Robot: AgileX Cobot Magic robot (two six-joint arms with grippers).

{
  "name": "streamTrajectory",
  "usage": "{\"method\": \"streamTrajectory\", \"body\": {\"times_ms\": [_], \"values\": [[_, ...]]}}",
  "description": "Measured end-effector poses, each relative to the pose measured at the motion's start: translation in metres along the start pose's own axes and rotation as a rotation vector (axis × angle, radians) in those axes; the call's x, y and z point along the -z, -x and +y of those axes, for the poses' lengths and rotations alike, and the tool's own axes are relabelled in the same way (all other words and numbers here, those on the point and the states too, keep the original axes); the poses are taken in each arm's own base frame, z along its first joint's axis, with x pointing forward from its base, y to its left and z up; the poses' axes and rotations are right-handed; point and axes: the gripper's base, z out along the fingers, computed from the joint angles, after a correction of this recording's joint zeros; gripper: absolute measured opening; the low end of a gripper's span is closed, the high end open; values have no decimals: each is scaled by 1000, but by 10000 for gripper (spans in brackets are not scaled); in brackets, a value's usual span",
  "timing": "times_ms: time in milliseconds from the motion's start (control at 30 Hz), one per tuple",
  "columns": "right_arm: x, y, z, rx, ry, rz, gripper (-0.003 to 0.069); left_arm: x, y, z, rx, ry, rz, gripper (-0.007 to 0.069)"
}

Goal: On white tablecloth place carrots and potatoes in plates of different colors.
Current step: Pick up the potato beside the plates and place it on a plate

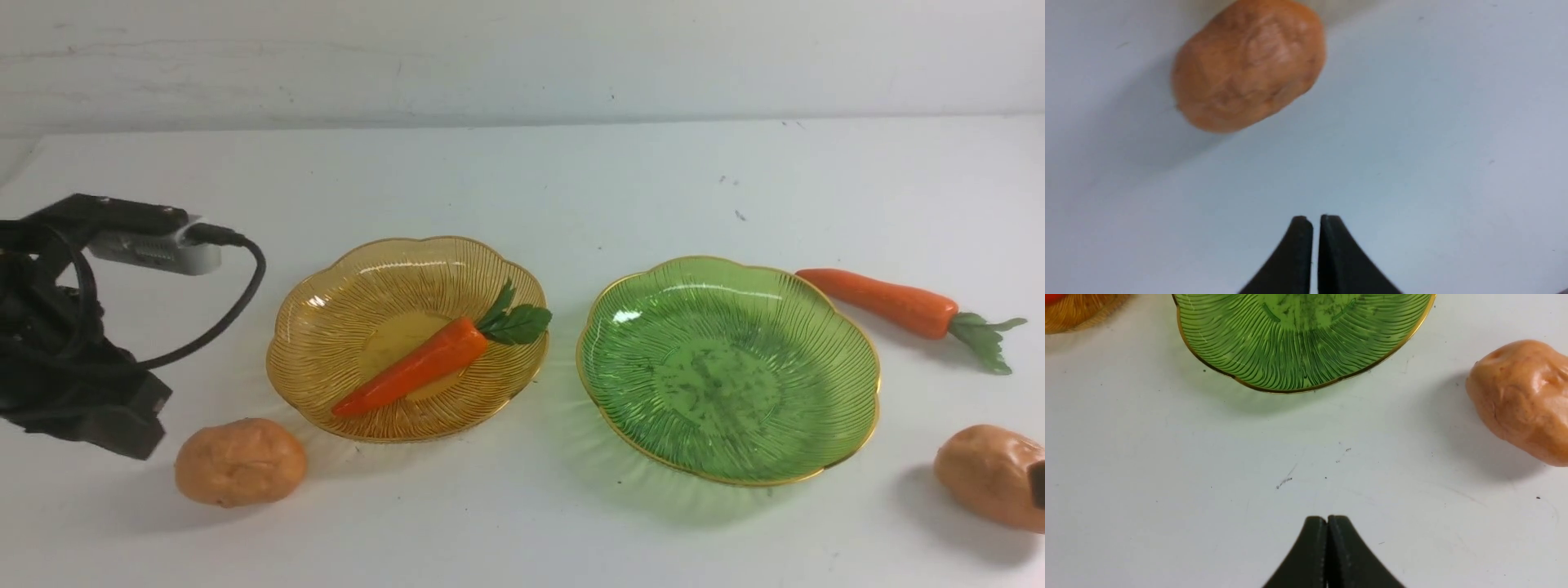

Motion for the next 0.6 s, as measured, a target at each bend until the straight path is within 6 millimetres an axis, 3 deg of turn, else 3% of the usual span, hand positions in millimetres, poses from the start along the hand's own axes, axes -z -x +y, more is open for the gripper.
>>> {"method": "streamTrajectory", "body": {"times_ms": [200, 333, 433, 600], "values": [[0, 0, 1, -7, 13, -2, -15, -19, 8, 8, -1, -44, 32, 174], [0, 0, 2, -13, 22, -4, -15, -41, 14, 17, 14, -72, 93, 440], [0, 0, 2, -14, 24, -4, -15, -64, 22, 31, -84, -46, 100, 639], [0, 0, 3, -16, 28, -5, -15, -89, 33, 45, -183, -15, 60, 683]]}}
